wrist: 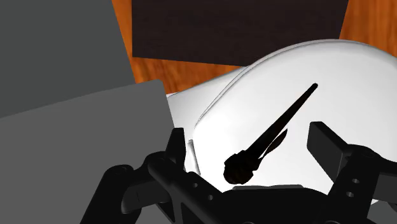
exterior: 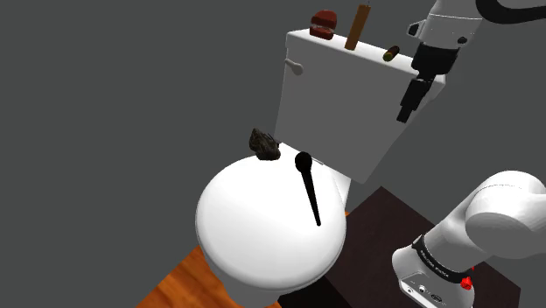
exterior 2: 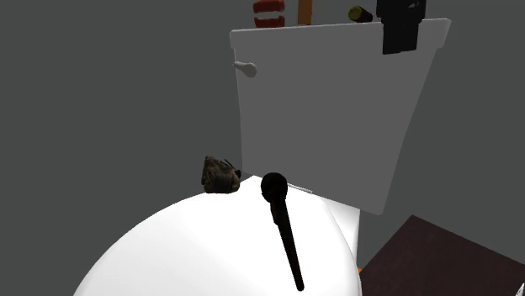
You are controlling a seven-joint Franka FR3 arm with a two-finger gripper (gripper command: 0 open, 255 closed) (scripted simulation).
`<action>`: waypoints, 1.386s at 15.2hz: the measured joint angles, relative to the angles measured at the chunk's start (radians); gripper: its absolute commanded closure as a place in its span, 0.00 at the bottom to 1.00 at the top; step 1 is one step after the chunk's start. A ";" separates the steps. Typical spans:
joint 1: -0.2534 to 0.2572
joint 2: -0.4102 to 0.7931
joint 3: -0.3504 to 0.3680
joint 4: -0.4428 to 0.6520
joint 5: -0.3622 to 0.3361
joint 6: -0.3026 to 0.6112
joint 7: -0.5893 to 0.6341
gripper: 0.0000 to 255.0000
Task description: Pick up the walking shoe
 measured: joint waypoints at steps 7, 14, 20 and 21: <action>0.000 0.137 0.004 -0.023 0.046 0.181 0.036 0.00; 0.008 0.348 0.015 -0.017 0.112 0.422 0.076 0.00; 0.018 0.551 0.018 0.054 0.169 0.587 0.092 0.00; 0.020 0.584 0.019 0.059 0.180 0.621 0.093 0.00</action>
